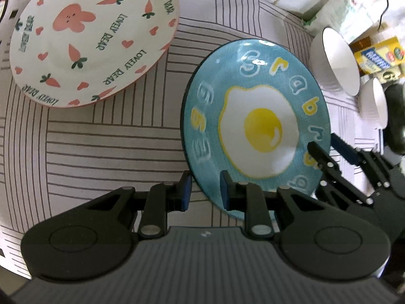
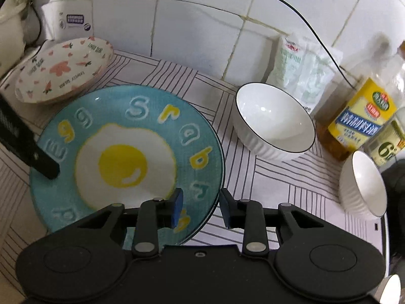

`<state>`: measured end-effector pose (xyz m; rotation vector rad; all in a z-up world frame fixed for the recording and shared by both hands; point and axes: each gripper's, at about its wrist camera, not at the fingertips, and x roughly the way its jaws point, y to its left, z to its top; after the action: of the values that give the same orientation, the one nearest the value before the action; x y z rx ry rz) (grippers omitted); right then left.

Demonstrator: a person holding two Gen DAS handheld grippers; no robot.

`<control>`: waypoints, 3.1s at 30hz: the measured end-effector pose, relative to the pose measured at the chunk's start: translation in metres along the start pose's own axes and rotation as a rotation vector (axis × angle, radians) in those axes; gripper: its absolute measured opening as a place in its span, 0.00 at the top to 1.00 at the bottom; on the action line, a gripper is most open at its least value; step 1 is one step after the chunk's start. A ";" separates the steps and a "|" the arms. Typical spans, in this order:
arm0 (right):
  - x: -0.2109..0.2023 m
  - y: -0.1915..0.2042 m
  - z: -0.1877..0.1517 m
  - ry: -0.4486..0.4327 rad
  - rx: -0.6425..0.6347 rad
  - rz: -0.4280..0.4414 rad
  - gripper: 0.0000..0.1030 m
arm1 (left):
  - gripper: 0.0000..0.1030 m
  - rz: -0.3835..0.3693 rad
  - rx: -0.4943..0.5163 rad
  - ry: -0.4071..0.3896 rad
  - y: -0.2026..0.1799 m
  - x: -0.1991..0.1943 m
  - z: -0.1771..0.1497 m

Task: Organize plates and bowls
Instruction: 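Open both grippers to release the egg plate on the stack, then move both grippers to the pink bunny plate and close on its rim, then lift the pink bunny plate and lower it onto the egg plate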

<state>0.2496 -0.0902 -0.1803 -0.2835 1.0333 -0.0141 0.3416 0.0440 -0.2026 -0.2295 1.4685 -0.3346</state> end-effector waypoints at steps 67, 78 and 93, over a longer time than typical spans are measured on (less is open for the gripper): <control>0.126 0.062 0.146 -0.015 0.449 0.584 0.83 | 0.78 0.076 -0.106 -0.358 0.181 -0.040 0.056; 0.098 0.060 0.152 -0.029 0.398 0.615 0.86 | 0.78 0.022 -0.152 -0.369 0.184 -0.062 0.048; -0.025 0.003 0.090 -0.149 0.467 0.524 0.85 | 0.77 -0.055 0.037 -0.353 0.098 -0.114 -0.003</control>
<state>0.3132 -0.0633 -0.1168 0.4093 0.9012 0.2329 0.3387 0.1760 -0.1316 -0.2842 1.1086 -0.3461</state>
